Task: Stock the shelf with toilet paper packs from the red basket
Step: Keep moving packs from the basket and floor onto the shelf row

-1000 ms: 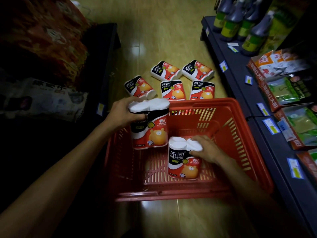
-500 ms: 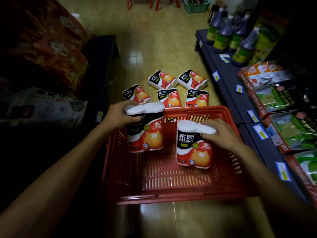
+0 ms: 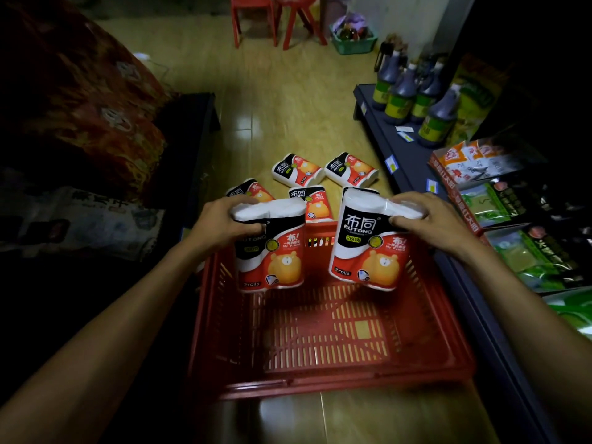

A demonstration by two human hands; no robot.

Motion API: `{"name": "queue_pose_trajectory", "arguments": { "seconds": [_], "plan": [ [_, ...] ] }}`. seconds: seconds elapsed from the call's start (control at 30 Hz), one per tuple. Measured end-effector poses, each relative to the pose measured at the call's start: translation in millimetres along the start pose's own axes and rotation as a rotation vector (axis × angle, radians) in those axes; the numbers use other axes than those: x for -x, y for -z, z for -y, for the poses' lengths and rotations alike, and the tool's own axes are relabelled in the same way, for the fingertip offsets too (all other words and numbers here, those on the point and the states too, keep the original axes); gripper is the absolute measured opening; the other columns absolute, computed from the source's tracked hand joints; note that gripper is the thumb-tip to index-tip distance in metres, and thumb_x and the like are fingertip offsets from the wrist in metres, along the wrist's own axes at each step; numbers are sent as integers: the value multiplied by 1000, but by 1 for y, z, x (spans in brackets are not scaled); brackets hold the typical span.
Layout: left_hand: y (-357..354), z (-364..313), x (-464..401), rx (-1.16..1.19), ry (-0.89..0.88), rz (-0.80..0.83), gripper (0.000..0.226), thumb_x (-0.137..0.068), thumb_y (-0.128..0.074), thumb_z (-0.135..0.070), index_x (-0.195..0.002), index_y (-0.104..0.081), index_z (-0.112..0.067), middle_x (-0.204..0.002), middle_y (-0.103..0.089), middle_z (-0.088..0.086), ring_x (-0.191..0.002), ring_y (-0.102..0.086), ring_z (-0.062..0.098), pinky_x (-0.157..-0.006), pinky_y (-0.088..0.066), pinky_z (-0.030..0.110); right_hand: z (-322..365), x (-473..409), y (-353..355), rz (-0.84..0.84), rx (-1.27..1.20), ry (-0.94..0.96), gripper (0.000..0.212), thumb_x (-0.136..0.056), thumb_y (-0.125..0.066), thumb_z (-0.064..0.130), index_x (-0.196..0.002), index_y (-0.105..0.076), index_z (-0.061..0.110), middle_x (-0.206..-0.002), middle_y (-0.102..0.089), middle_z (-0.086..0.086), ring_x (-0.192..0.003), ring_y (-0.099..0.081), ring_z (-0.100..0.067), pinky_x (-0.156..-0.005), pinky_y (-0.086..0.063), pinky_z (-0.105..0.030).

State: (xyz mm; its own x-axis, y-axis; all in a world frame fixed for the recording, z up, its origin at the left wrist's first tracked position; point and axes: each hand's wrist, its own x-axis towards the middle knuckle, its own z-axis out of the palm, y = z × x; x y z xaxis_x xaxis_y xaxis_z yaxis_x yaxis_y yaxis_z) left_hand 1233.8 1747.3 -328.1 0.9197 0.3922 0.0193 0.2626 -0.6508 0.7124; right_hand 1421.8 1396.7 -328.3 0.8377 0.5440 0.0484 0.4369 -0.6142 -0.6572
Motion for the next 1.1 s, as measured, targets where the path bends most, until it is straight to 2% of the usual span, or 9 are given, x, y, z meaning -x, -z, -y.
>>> {"name": "queue_pose_trajectory", "arguments": {
  "seconds": [0.13,0.23,0.4,0.5,0.6,0.73,0.87,1.0,1.1],
  "plan": [
    [18,-16,-1,-1,14,2,49,-70,-84,-30,-116,-68,-26,-115,-65,5,-105,-61,19,-79,-50,27,13,-2,17,33,-21,-15,44,-62,-66,61,-104,-61,48,-109,-61,-7,-97,-60,-20,-83,-49,-34],
    [44,-42,-1,-17,38,17,50,-69,-84,-31,-115,-68,-26,-116,-64,5,-105,-60,19,-74,-46,21,38,2,43,36,-18,-37,37,-71,-76,46,-105,-62,46,-107,-59,-7,-97,-59,-22,-73,-45,-26],
    [112,-118,5,-20,37,23,48,-70,-84,-28,-116,-68,-23,-112,-66,2,-104,-61,18,-83,-51,30,105,15,116,19,-7,-67,39,-73,-79,34,-108,-64,42,-104,-58,-6,-97,-57,-22,-82,-45,-32],
    [160,-175,2,-30,22,26,48,-69,-83,-31,-114,-68,-26,-111,-68,1,-105,-61,17,-86,-51,30,154,20,175,2,3,-73,40,-72,-80,33,-109,-65,38,-107,-60,-6,-101,-57,-20,-82,-42,-30],
    [212,-244,-4,-38,-5,35,53,-66,-83,-38,-115,-67,-26,-113,-67,1,-106,-60,18,-86,-50,31,208,27,244,-40,-5,-75,44,-68,-77,43,-110,-66,37,-113,-61,-3,-108,-57,-19,-93,-45,-34],
    [280,-349,-16,-53,-74,49,62,-58,-73,-50,-116,-67,-27,-114,-66,3,-106,-60,21,-87,-51,39,285,34,343,-87,37,-100,44,-74,-79,30,-116,-66,30,-111,-55,-3,-108,-55,-21,-89,-42,-30],
    [336,-443,-25,-32,-159,53,71,-51,-66,-63,-114,-67,-32,-111,-66,1,-105,-61,21,-86,-51,38,353,47,436,-141,71,-131,47,-74,-77,38,-119,-64,32,-113,-55,-2,-111,-54,-20,-88,-42,-29],
    [379,-523,-30,24,-287,86,55,-49,-65,-65,-101,-65,-47,-107,-70,-5,-101,-64,16,-88,-51,38,415,71,514,-208,121,-173,59,-63,-61,62,-118,-60,40,-112,-53,2,-108,-55,-18,-94,-45,-32],
    [404,-581,-32,8,-403,121,63,-50,-63,-64,-107,-69,-39,-104,-72,-6,-98,-66,16,-81,-52,37,456,100,569,-272,184,-214,54,-69,-62,58,-121,-56,43,-113,-49,6,-108,-54,-16,-93,-45,-33]
  ]
}}
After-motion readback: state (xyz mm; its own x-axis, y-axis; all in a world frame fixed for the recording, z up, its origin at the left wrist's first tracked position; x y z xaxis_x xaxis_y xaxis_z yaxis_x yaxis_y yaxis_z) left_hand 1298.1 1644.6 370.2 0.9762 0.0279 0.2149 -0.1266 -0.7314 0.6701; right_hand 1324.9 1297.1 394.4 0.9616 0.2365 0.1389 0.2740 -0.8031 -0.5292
